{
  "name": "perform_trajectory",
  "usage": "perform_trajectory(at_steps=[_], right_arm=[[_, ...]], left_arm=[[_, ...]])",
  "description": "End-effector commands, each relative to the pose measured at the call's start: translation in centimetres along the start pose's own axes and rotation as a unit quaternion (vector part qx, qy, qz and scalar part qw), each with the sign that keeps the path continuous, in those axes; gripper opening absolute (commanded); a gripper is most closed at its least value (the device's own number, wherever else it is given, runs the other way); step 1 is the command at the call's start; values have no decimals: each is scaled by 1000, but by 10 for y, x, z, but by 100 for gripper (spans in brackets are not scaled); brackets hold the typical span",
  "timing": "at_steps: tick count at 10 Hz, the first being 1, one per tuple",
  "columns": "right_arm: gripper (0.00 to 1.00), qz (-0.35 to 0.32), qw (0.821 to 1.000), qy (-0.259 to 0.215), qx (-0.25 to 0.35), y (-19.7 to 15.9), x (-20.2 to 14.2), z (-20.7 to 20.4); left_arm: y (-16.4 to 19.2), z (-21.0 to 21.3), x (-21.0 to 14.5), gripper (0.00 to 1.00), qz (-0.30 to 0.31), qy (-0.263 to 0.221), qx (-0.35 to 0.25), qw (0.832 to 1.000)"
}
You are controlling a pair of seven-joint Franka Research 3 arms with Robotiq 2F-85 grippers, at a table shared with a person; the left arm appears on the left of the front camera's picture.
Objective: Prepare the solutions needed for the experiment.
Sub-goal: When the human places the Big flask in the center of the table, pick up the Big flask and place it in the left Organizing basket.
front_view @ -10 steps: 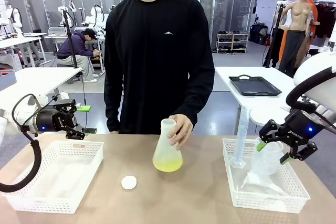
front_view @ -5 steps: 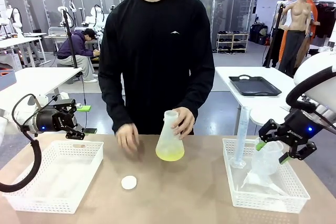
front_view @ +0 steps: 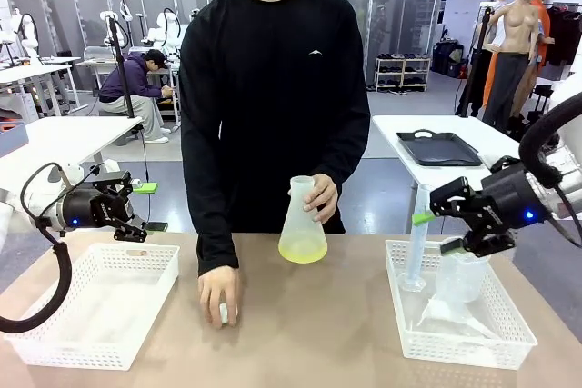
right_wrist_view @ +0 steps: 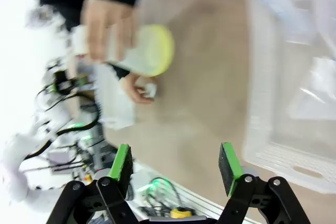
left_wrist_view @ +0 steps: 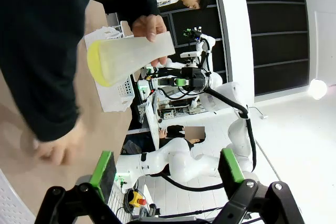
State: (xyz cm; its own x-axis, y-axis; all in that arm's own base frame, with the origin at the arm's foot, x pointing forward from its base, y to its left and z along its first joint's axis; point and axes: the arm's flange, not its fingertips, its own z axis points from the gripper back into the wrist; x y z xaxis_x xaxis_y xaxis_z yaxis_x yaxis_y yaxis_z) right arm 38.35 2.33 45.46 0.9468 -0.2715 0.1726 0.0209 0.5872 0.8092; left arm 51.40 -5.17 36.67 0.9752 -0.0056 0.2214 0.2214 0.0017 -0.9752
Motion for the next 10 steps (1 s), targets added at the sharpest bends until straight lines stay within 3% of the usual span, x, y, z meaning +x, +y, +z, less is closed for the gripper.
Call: perform_trajectory(at_steps=[1,3,5,8,10], right_arm=[[83,-3,994,38,101,-27,7,-18],[83,-35,986,63,152,-27,21,-28],[83,-52,972,123,191,-34,42,-39],[83,-50,970,136,197,-49,68,-59],[83,-38,971,121,204,-54,74,-67]], left_arm=[[-2,-1,1,100,1,0,1,1000],[-2,-1,1,100,1,0,1,1000],[-2,-1,1,100,1,0,1,1000],[-2,-1,1,100,1,0,1,1000],[-2,-1,1,100,1,0,1,1000]])
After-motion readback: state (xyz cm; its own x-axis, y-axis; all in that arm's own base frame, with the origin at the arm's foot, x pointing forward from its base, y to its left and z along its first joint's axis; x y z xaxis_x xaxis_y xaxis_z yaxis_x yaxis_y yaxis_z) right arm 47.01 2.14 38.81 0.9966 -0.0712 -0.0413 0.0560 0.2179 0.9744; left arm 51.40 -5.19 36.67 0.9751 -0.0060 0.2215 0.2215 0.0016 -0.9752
